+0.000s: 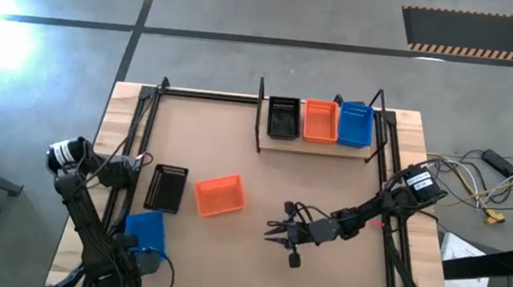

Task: Stack baskets on shelf by color
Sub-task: Stack the blue bin on the blue bins on the shelf

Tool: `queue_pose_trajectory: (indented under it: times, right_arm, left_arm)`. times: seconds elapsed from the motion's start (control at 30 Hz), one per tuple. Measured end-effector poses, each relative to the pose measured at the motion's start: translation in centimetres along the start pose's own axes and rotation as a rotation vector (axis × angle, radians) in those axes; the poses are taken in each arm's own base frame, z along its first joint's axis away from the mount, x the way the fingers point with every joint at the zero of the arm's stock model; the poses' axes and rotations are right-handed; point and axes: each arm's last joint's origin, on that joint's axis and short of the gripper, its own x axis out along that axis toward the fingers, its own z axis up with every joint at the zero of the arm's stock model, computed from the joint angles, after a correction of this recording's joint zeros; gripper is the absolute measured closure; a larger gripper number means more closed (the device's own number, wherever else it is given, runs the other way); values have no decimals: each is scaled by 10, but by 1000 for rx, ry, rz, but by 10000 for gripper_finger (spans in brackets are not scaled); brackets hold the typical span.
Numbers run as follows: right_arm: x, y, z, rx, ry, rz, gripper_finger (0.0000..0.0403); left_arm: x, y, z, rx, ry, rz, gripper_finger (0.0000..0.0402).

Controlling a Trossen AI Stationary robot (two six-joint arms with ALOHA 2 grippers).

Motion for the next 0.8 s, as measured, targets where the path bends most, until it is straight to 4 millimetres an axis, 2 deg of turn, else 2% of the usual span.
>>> queue_pose_trajectory:
  times: [0.13, 0.3, 0.43, 0.63, 0.8]
  right_arm:
    - [1, 0, -4, 9, 16, -1, 355]
    - [2, 0, -7, 24, 25, -2, 355]
    - [2, 0, -7, 24, 26, -2, 355]
    - [2, 0, -7, 33, 26, -2, 355]
    - [2, 0, -7, 35, 26, -1, 355]
  left_arm:
    - [3, -1, 1, 23, -1, 11, 260]
    - [-13, -9, 1, 23, -24, -20, 260]
    - [-17, -3, 1, 20, -52, 54, 260]
    - [4, 13, 2, 18, -48, 183, 260]
    - [20, 19, 0, 3, 50, 232, 263]
